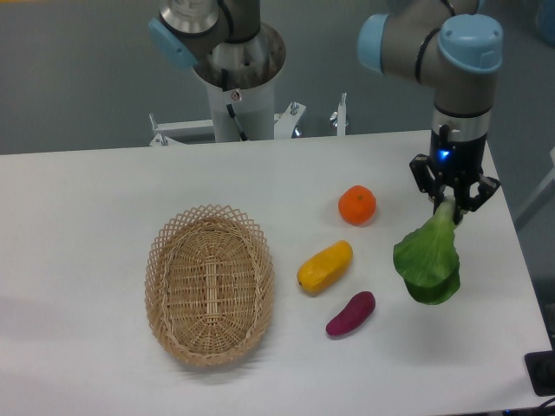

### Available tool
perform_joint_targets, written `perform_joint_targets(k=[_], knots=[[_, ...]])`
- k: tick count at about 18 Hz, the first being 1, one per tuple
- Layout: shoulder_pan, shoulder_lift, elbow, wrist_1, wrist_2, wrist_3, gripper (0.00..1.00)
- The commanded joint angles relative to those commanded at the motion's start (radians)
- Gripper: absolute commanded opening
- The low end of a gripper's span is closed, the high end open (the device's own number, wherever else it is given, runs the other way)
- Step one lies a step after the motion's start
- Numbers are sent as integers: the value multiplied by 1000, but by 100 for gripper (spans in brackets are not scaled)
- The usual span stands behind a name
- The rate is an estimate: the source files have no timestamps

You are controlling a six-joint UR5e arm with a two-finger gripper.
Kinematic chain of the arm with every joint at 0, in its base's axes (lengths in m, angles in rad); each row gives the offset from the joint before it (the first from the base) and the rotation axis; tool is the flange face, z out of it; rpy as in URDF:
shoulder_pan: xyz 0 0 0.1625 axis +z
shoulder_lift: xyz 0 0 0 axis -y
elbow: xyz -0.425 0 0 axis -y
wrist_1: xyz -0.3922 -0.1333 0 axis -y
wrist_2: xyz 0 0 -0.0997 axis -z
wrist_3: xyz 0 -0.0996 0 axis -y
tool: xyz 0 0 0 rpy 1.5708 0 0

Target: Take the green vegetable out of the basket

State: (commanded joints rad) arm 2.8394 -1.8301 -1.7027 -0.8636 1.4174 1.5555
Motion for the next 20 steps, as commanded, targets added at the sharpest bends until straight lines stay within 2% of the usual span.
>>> perform_joint_targets(k=[20], knots=[[-2, 2, 9, -3, -5, -11, 32]])
